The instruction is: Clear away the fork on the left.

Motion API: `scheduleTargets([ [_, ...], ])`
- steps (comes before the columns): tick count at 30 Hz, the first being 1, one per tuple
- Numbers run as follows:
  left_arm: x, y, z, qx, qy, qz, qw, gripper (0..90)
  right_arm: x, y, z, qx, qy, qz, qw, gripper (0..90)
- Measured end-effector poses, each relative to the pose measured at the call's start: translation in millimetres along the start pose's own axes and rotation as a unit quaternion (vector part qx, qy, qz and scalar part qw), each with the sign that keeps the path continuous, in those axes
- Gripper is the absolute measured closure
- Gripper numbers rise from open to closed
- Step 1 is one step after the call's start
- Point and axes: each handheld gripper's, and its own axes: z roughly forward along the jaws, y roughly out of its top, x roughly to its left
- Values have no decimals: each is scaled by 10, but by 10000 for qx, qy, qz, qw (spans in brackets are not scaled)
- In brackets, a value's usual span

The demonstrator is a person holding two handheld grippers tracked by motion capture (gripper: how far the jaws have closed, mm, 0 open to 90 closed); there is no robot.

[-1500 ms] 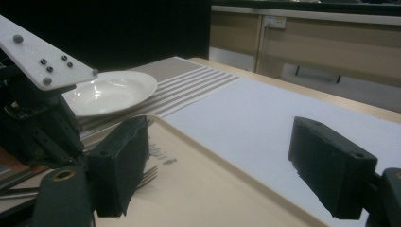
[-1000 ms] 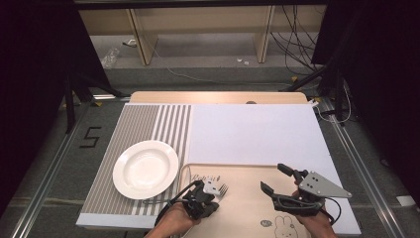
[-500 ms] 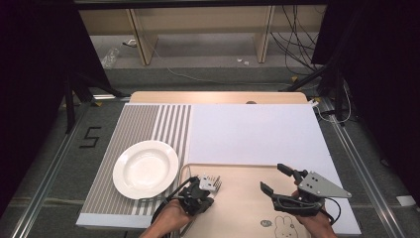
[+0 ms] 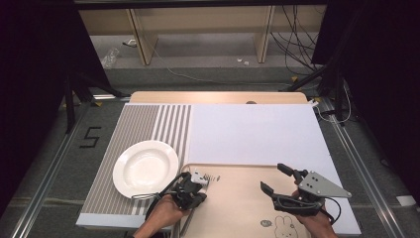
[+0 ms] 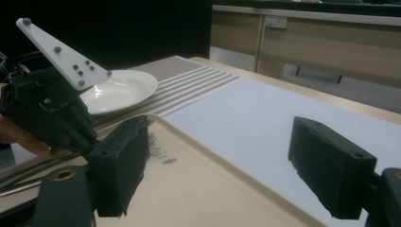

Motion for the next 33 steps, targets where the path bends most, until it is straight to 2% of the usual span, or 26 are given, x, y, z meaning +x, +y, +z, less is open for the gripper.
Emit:
scheduleTargets([
  [11,137,-35,-48,77,-12,-162,9998,896,0,-1,1,1,6,-13,10000,221],
  [17,176,-47,-64,88,80,-208,9997,896,-8,1,-6,-16,9,-3,10000,221],
  [26,198,-49,-82,53,62,-277,9996,894,-4,1,-1,-4,29,-17,10000,221],
  [29,229,-41,-151,-164,-111,-409,9990,857,-1,2,1,-14,34,-34,10000,221],
  [31,248,-33,-206,-347,-244,-486,9979,782,0,2,2,1,36,-26,10000,221],
  [33,257,-27,-240,-439,-269,-572,9970,695,-1,2,4,-12,34,-38,10000,221],
])
